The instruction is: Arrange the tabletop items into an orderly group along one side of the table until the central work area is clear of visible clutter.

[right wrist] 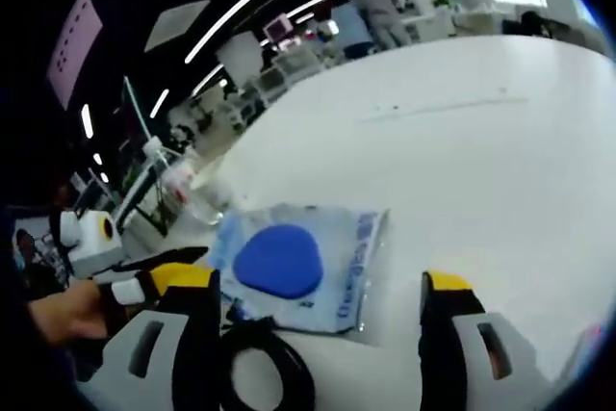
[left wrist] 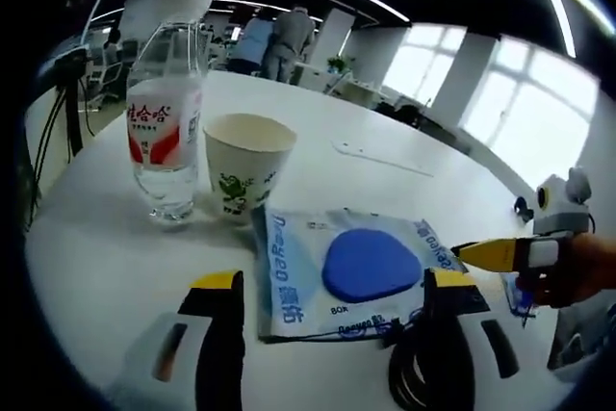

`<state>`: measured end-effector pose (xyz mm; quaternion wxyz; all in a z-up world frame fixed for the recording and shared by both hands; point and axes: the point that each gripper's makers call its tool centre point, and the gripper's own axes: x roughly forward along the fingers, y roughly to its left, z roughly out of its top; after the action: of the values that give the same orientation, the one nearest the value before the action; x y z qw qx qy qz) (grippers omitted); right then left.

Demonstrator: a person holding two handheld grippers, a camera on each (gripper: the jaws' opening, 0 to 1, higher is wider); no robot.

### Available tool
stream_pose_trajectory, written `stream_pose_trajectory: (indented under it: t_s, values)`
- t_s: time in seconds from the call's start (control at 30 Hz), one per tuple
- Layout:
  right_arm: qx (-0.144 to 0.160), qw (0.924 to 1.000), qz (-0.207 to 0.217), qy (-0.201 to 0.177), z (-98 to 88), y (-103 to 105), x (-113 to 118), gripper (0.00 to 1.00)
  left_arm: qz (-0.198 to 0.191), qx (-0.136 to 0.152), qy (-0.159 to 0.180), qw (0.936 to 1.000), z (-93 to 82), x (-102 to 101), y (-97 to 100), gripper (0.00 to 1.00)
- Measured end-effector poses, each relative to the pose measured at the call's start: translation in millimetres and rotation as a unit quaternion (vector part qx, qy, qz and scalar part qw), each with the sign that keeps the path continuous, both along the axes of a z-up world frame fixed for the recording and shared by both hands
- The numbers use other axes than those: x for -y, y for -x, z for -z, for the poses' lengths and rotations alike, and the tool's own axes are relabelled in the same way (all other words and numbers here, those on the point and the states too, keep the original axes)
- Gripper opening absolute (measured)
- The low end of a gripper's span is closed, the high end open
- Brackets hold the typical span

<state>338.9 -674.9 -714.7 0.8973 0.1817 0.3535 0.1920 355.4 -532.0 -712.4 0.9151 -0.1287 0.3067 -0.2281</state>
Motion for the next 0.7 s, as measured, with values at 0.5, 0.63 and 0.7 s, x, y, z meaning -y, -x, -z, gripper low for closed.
stream_pose_trajectory:
  t_s: [0.5, 0.63, 0.7]
  values:
    - [-0.015, 0.9996, -0.021, 0.012, 10.9, 1.8, -10.8, 0.58, -0.037, -0.018, -0.018, 0.999, 15.9, -11.9, -3.9, 0.44]
    - [-0.017, 0.9996, -0.018, 0.015, 13.1, 2.2, -11.3, 0.49, -0.047, -0.022, -0.024, 0.9983, 18.9, -17.8, -4.1, 0.33]
    - [-0.017, 0.9994, -0.02, 0.022, 15.4, 2.8, -11.6, 0.46, -0.045, -0.022, -0.031, 0.9983, 20.9, -18.5, -4.8, 0.3]
